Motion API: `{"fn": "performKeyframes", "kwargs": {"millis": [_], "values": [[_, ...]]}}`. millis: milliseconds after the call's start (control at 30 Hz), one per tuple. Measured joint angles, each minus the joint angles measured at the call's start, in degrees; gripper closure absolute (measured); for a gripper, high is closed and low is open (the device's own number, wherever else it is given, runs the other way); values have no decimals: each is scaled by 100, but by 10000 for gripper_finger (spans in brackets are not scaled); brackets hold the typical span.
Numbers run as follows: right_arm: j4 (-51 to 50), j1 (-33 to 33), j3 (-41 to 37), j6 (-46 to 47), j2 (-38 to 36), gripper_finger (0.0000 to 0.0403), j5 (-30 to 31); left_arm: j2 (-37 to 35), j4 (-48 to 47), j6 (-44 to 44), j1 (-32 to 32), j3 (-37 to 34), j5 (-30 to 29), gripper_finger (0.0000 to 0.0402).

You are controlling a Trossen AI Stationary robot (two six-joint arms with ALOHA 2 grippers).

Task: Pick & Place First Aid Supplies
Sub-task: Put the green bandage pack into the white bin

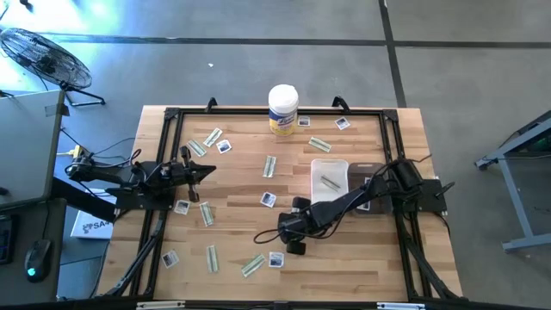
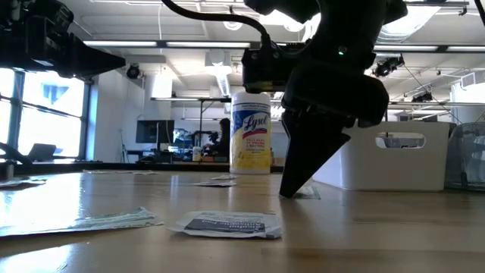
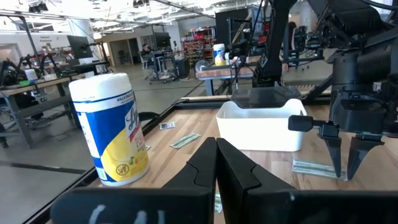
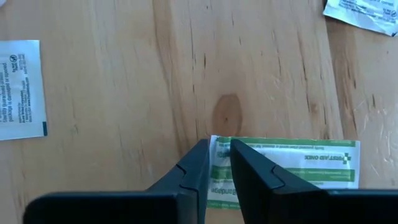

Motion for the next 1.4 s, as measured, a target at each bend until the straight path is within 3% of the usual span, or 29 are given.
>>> {"fn": "performKeyframes", "kwargs": {"millis": [300,733,833,1067,1200,1400], "values": [[344,-4,-20,121,3,389,12,0,-2,0,0,0,0,401],[347,4,243,11,-680,401,172,1,-2,0,0,-1,0,401],[-51,4,245,-14,-1153,402,474,1,-2,0,1,0,0,401],[-2120,23,223,632,-2365,402,1906,1,-1,-1,1,-1,0,401],[-2656,36,-202,1139,-2847,399,2173,1,-2,0,0,-1,0,401],[-2082,35,-1397,1666,-3161,402,2047,0,-1,0,1,0,0,401]]}}
